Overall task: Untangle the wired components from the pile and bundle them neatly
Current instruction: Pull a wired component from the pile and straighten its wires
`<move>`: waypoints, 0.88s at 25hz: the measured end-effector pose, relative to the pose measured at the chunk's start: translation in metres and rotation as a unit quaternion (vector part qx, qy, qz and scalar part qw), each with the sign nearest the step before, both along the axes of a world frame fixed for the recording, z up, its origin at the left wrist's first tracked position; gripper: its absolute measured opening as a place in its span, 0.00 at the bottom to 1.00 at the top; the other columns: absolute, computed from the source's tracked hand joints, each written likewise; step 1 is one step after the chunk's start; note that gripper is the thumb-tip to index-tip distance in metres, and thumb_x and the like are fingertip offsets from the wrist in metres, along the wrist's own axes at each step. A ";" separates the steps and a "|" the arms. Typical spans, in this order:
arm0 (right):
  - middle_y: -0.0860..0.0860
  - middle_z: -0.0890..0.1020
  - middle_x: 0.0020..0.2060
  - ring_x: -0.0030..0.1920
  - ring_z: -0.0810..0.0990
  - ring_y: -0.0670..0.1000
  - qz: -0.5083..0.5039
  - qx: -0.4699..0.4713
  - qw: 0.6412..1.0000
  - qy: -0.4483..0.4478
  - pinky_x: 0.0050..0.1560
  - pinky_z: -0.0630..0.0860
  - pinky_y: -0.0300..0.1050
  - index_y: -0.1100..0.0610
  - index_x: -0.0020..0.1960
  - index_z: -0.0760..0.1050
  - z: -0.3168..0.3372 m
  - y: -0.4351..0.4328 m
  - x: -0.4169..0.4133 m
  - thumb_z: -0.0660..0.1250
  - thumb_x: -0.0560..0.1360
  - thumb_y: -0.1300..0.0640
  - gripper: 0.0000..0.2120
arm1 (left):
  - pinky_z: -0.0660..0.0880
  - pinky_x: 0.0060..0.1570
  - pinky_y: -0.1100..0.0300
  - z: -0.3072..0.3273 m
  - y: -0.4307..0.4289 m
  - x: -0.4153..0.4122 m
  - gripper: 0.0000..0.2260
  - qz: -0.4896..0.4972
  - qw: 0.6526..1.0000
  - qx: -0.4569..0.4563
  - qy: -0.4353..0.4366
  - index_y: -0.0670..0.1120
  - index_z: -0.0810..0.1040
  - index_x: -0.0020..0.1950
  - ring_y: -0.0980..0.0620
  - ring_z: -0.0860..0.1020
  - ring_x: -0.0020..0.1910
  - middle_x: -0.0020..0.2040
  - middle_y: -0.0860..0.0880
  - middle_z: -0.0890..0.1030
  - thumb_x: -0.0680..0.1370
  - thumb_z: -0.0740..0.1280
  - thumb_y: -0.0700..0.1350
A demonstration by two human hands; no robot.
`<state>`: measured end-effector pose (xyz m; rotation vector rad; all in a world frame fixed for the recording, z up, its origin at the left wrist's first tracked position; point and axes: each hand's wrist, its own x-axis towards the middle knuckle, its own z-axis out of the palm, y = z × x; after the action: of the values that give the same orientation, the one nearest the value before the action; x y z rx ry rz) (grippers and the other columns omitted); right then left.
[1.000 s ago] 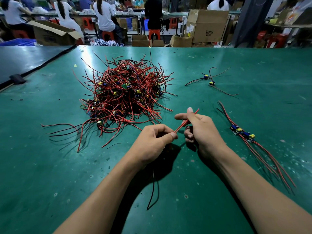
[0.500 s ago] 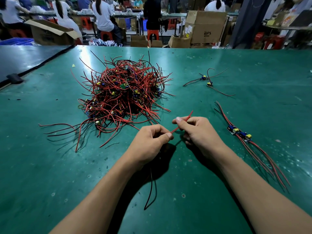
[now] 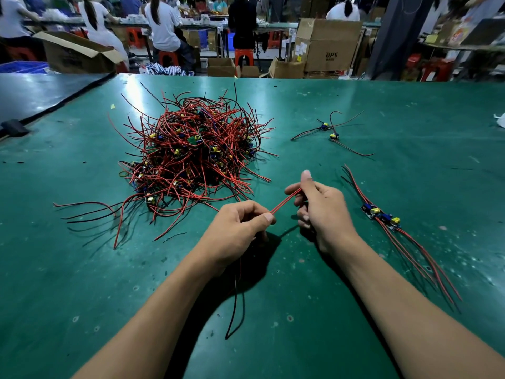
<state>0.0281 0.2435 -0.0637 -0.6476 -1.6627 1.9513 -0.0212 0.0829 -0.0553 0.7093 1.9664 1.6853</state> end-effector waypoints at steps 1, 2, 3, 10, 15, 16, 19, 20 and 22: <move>0.48 0.71 0.27 0.19 0.60 0.44 0.018 -0.077 0.997 0.011 0.19 0.57 0.34 0.60 0.39 0.79 0.005 0.000 0.000 0.60 0.84 0.47 0.22 | 0.68 0.37 0.59 0.000 0.000 0.000 0.05 0.001 1.000 0.004 -0.002 0.41 0.80 0.43 0.48 0.74 0.33 0.32 0.43 0.78 0.78 0.68 0.40; 0.48 0.69 0.27 0.19 0.60 0.43 0.045 -0.161 0.986 0.022 0.18 0.56 0.35 0.60 0.39 0.77 0.009 0.002 0.000 0.59 0.84 0.48 0.22 | 0.69 0.35 0.61 0.000 0.000 0.001 0.05 0.005 1.000 0.008 -0.004 0.41 0.80 0.44 0.48 0.74 0.32 0.32 0.43 0.78 0.78 0.68 0.40; 0.49 0.68 0.27 0.19 0.59 0.43 0.076 -0.242 0.967 0.035 0.16 0.56 0.35 0.60 0.38 0.76 0.014 0.003 0.001 0.58 0.84 0.49 0.21 | 0.70 0.33 0.63 0.001 0.000 0.001 0.05 0.009 1.000 0.015 -0.007 0.40 0.81 0.44 0.49 0.74 0.31 0.31 0.44 0.78 0.78 0.68 0.39; 0.47 0.69 0.30 0.20 0.59 0.41 0.121 -0.266 0.955 0.046 0.17 0.56 0.32 0.59 0.52 0.79 0.017 0.002 0.005 0.64 0.78 0.44 0.18 | 0.73 0.34 0.61 0.002 0.000 0.002 0.05 0.051 0.995 0.060 -0.060 0.39 0.82 0.45 0.49 0.75 0.30 0.30 0.44 0.79 0.77 0.69 0.40; 0.51 0.73 0.34 0.23 0.65 0.44 0.128 -0.016 0.992 -0.002 0.23 0.63 0.36 0.57 0.54 0.81 -0.001 -0.016 0.011 0.68 0.79 0.51 0.10 | 0.78 0.38 0.55 0.010 -0.003 0.000 0.05 0.111 0.964 0.172 -0.168 0.40 0.78 0.48 0.46 0.83 0.34 0.39 0.41 0.84 0.80 0.64 0.41; 0.51 0.75 0.35 0.26 0.68 0.45 0.133 0.091 0.987 -0.021 0.27 0.66 0.38 0.55 0.54 0.83 -0.003 -0.017 0.013 0.69 0.79 0.53 0.07 | 0.78 0.38 0.56 0.013 -0.005 0.000 0.05 0.121 0.959 0.190 -0.173 0.41 0.77 0.49 0.47 0.84 0.35 0.40 0.42 0.85 0.80 0.63 0.41; 0.48 0.81 0.37 0.33 0.75 0.44 0.172 0.264 0.948 -0.042 0.39 0.76 0.49 0.50 0.52 0.85 -0.005 -0.023 0.017 0.76 0.73 0.51 0.09 | 0.80 0.43 0.53 0.022 -0.009 -0.001 0.05 0.146 0.932 0.262 -0.205 0.42 0.75 0.49 0.45 0.85 0.42 0.45 0.42 0.85 0.81 0.61 0.42; 0.47 0.81 0.35 0.32 0.74 0.42 0.191 0.278 0.941 -0.034 0.38 0.76 0.46 0.49 0.51 0.85 -0.004 -0.026 0.018 0.78 0.71 0.50 0.10 | 0.79 0.47 0.49 0.024 -0.009 -0.001 0.05 0.154 0.927 0.270 -0.209 0.44 0.74 0.48 0.44 0.85 0.46 0.47 0.42 0.85 0.81 0.61 0.42; 0.44 0.80 0.33 0.29 0.73 0.40 0.194 0.352 0.916 -0.010 0.35 0.70 0.35 0.49 0.48 0.84 -0.003 -0.034 0.020 0.79 0.68 0.46 0.12 | 0.76 0.53 0.44 0.025 -0.008 0.001 0.04 0.166 0.925 0.265 -0.217 0.46 0.72 0.48 0.44 0.83 0.52 0.51 0.42 0.85 0.82 0.61 0.44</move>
<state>0.0485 0.2092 -0.0668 -0.0571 -2.4467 1.3844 -0.0198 0.0745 -0.0298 0.1329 1.3764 2.3775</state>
